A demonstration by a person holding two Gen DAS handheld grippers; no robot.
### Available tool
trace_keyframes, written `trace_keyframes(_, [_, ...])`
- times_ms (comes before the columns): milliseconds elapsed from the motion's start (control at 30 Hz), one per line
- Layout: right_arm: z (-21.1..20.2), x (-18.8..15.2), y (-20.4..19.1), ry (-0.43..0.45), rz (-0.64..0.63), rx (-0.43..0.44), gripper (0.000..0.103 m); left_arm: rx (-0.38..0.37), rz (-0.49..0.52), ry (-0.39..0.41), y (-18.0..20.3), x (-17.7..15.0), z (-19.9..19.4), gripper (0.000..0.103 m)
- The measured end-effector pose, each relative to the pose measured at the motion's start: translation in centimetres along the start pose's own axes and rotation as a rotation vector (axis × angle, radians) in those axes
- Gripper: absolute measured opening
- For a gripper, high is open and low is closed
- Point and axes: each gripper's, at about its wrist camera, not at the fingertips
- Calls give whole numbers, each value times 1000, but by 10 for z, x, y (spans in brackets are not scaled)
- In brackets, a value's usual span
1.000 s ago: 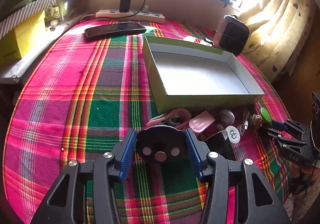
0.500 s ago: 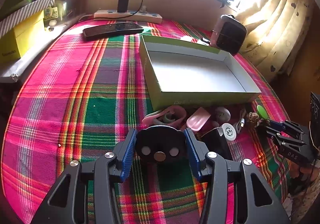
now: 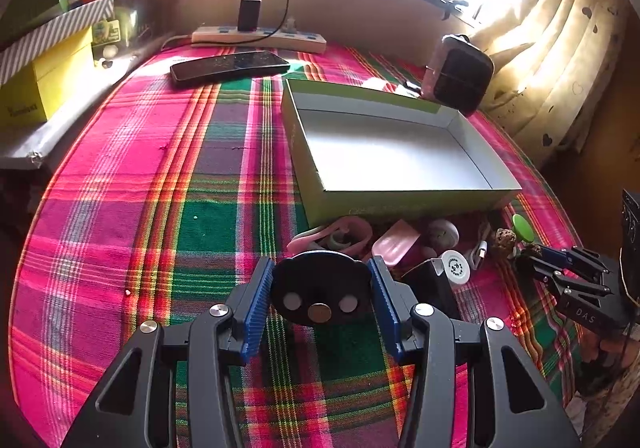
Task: Organize objects
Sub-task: 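Lift the phone grip and walnut and carry both over the box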
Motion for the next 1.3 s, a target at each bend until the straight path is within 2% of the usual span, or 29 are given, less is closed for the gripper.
trace_keyframes(800, [-29, 19, -6, 108, -18, -8, 32, -15, 36, 53, 9, 29, -21, 46])
trace_keyframes(1300, [-55, 56, -2, 202, -41, -31, 32, -21, 60, 82, 19, 50, -27, 46])
Point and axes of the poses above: each gripper's, at about its wrist camera, not at the fingertips, and z roughly the way its jaws point, y to its right, x to its top
